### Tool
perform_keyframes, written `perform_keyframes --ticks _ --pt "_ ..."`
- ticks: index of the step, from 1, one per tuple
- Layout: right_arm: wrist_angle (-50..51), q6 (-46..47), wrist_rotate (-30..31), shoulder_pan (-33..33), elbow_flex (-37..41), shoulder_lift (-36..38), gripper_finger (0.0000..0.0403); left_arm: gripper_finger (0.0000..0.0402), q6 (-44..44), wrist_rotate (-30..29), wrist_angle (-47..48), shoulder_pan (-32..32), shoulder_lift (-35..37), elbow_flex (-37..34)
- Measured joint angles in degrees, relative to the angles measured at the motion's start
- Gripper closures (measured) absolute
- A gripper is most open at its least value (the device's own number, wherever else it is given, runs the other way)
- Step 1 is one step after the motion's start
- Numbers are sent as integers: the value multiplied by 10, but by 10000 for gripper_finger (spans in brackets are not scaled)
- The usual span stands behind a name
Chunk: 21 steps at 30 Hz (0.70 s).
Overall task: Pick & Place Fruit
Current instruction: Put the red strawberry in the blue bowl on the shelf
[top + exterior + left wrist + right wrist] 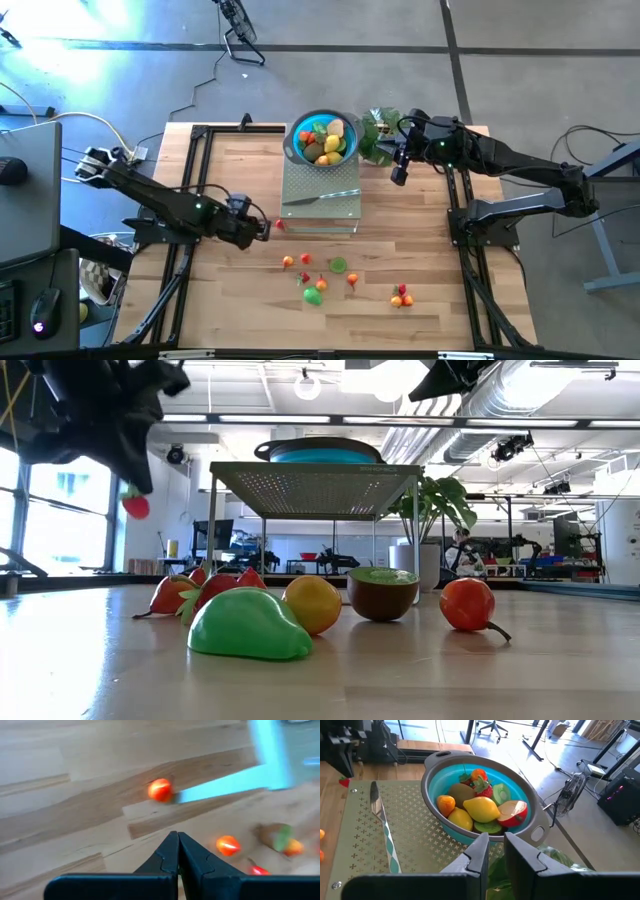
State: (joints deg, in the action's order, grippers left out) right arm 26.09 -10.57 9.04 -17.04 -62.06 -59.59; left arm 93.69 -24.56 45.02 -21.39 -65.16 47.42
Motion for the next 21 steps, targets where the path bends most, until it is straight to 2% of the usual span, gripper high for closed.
perform_keyframes --ticks 11,21 --pt "0 2 0 0 0 0 350 401 -95 -25 -48 0 108 0" --pt "-9 2 0 0 0 0 350 401 -247 -88 -181 0 188 0"
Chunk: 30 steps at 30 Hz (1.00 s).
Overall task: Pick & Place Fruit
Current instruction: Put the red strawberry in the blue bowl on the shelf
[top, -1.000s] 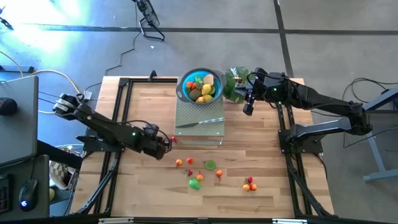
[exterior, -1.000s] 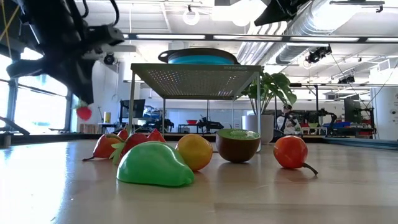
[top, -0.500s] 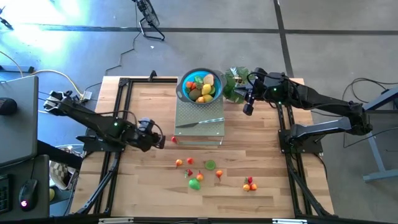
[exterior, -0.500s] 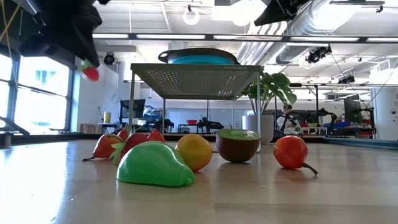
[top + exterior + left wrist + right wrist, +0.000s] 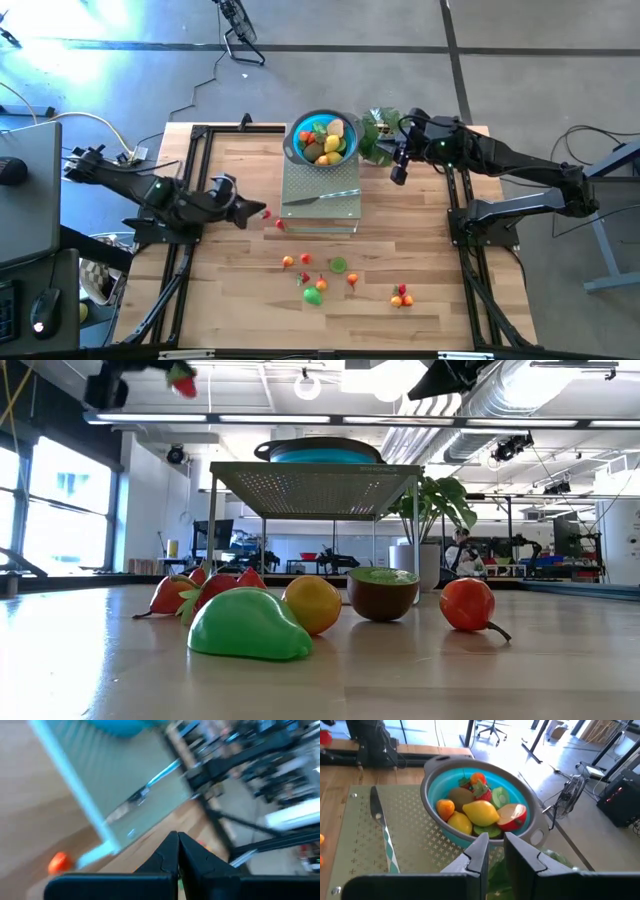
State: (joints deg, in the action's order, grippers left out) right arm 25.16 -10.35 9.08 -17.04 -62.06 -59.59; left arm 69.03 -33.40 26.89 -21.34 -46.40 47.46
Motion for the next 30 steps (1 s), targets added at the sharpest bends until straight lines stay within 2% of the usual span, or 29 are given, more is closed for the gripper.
perform_keyframes --ticks 4,11,15,24,30 --pt "-17 0 3 0 0 0 350 401 -81 -34 -69 0 19 0" --pt "-54 0 68 0 0 0 350 401 -238 -112 -164 2 24 0" --pt "-87 12 99 0 0 0 350 401 -273 -120 -181 34 23 0" --pt "-117 18 105 0 0 0 350 401 -285 -29 -177 149 -5 0" --pt "-117 13 105 0 0 0 350 401 -232 46 -125 185 17 1"
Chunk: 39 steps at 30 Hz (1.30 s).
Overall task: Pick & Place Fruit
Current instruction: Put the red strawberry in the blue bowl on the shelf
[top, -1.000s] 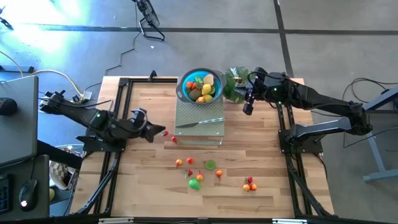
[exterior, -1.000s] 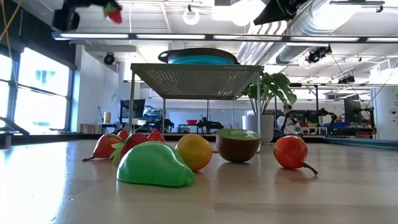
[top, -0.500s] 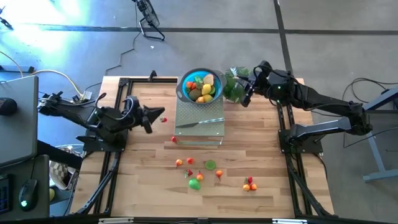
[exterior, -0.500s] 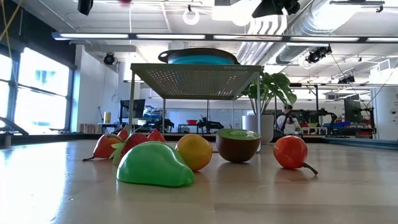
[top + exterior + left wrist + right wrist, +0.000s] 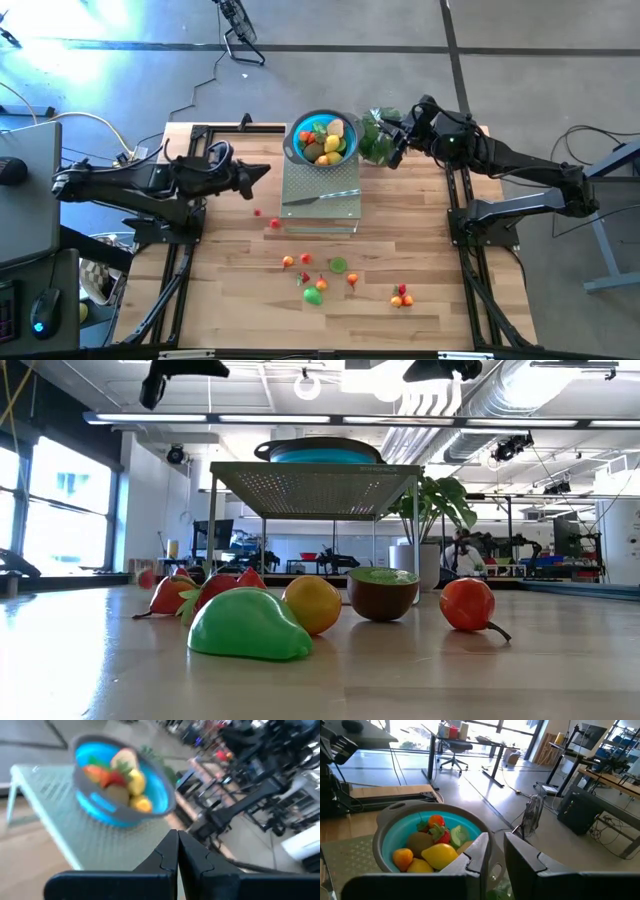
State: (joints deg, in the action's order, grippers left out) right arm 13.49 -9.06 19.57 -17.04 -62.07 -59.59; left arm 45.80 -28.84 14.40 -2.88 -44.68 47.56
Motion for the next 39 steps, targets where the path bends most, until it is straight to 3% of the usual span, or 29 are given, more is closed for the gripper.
perform_keyframes --ticks 8,16,21,29,33,39 --pt "1 -2 0 0 0 0 350 401 116 32 174 -1 25 0" --pt "1 -2 0 0 0 0 350 401 256 145 350 -1 4 -1" --pt "0 -3 0 0 0 0 350 401 201 217 414 -1 -31 -1" --pt "1 -4 -1 0 0 0 350 395 103 225 440 -1 -86 -1" --pt "7 -4 -2 0 0 0 350 359 135 233 456 -1 -111 -1" --pt "15 -17 -2 0 0 0 350 255 175 270 492 -1 -137 -1"
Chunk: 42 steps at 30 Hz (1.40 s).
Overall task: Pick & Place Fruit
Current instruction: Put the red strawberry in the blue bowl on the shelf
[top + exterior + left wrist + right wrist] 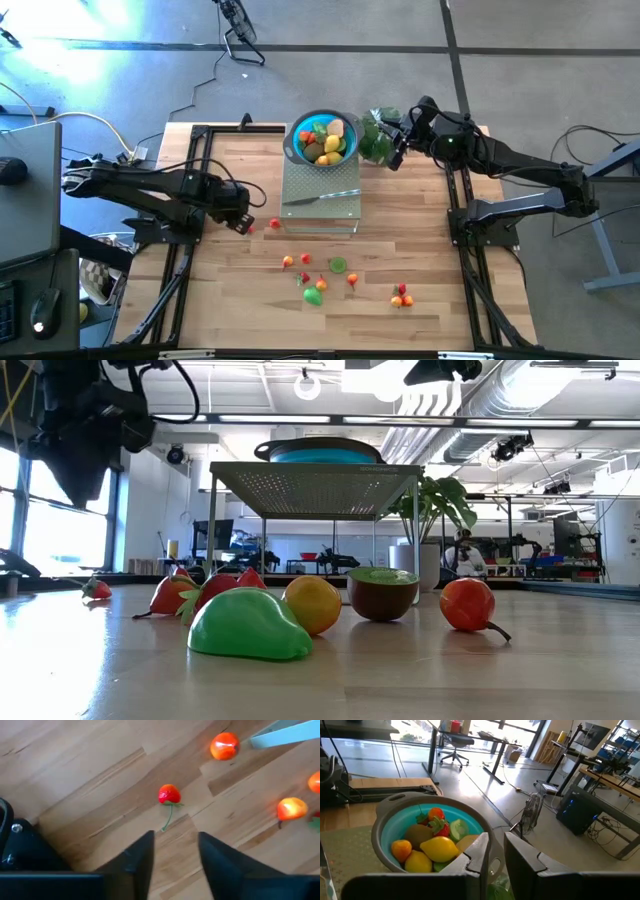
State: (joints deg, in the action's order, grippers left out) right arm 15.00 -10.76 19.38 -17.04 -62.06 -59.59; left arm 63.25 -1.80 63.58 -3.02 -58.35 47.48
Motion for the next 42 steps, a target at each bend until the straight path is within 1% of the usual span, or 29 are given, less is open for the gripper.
perform_keyframes --ticks 3,6,9,12,15,24,27,34,42 --pt "1 0 0 0 0 0 350 198 8 0 -4 0 -8 0" --pt "9 0 0 0 0 0 350 149 16 0 -5 0 -17 0" --pt "16 0 0 0 0 0 350 117 16 0 -6 0 -15 0" --pt "16 -1 0 0 0 0 350 100 16 0 -9 0 -16 0" --pt "16 -1 0 0 0 0 350 96 24 -3 -10 0 -15 0" --pt "16 -1 0 0 0 0 350 96 98 -22 -33 0 -23 -3" --pt "16 -1 0 0 0 0 350 96 107 -22 -45 0 -33 -19" --pt "15 -1 0 0 0 0 350 96 111 -4 -131 0 -64 -76" --pt "15 -1 0 0 0 0 350 96 120 -5 -147 0 -89 -102"
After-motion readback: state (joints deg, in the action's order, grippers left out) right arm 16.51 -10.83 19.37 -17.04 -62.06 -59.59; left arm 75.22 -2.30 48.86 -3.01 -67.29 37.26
